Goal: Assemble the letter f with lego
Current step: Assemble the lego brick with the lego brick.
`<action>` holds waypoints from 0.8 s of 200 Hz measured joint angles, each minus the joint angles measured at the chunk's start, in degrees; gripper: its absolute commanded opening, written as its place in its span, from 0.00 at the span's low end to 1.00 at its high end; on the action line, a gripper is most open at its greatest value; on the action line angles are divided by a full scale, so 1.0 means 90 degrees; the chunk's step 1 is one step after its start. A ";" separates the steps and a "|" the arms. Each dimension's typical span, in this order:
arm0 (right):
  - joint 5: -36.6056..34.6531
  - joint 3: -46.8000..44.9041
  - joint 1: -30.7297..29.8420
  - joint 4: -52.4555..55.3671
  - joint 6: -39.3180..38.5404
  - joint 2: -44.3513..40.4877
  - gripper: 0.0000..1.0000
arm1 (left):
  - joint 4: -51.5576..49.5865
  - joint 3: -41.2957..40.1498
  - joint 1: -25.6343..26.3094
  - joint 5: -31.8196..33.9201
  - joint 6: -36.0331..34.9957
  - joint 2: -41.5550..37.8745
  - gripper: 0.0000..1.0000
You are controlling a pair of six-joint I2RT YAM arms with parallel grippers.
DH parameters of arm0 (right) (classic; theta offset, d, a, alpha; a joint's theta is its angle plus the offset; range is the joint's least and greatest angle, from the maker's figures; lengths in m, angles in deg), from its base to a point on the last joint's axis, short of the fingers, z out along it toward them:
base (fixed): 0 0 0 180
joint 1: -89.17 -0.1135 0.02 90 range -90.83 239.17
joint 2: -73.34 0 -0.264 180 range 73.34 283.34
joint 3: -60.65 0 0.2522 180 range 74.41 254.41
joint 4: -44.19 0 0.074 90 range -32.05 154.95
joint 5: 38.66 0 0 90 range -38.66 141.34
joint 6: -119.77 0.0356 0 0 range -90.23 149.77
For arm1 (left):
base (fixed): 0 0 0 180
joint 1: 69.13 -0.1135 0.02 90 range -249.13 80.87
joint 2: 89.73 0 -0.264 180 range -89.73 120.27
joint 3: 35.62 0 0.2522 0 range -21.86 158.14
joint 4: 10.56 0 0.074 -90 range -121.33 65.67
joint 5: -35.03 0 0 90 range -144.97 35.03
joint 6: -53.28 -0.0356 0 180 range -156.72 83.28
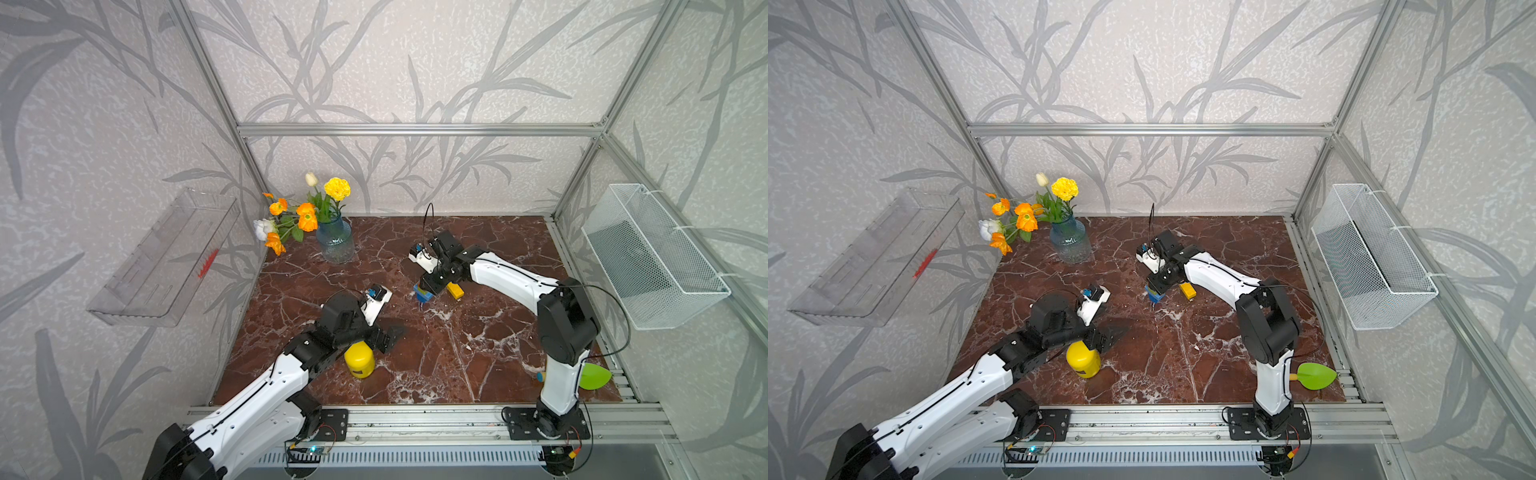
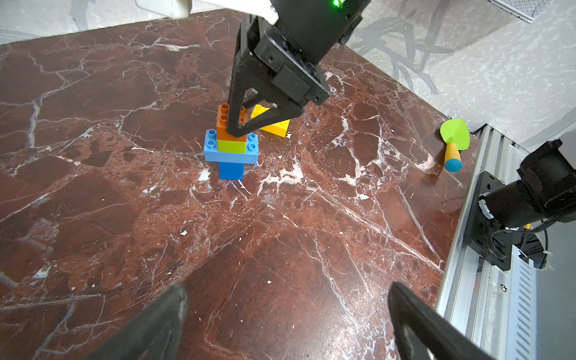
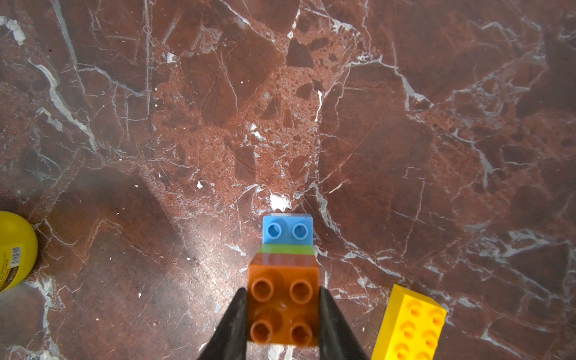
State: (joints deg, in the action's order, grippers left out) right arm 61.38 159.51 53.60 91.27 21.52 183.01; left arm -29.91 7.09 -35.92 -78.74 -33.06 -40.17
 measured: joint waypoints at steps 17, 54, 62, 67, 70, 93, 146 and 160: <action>-0.0010 0.0019 -0.0005 0.0000 0.0000 -0.0005 0.27 | 0.0005 -0.0029 0.0000 -0.0005 0.0000 -0.0012 0.99; -0.0083 0.0100 -0.0034 0.0049 0.0000 -0.0002 0.29 | 0.0002 -0.0039 0.0000 -0.0010 0.0000 -0.0034 1.00; -0.0102 0.0119 -0.0041 0.0070 0.0000 0.0002 0.30 | 0.0002 -0.0039 0.0000 -0.0012 0.0000 -0.0034 0.99; -0.0112 0.0131 -0.0046 0.0095 -0.0002 0.0002 0.30 | 0.0005 -0.0039 0.0000 -0.0012 0.0000 -0.0034 1.00; -0.0117 0.0138 -0.0049 0.0107 -0.0002 0.0002 0.31 | 0.0005 -0.0041 0.0000 -0.0012 0.0000 -0.0034 0.99; -0.0180 0.0165 -0.0078 0.0165 -0.0002 0.0002 0.34 | 0.0019 -0.0066 0.0000 -0.0012 0.0000 -0.0034 0.99; -0.0250 0.0168 -0.0138 0.0410 -0.0022 0.0002 0.46 | 0.0024 -0.0070 0.0000 -0.0012 0.0000 -0.0034 1.00; -0.0250 0.0168 -0.0170 0.0461 -0.0024 -0.0007 0.47 | 0.0024 -0.0070 0.0002 -0.0012 0.0000 -0.0034 1.00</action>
State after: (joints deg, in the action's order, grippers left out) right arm 59.13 161.02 52.07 95.42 21.30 182.94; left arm -29.69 6.46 -35.90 -78.85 -33.06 -40.48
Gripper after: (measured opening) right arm 0.464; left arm 0.994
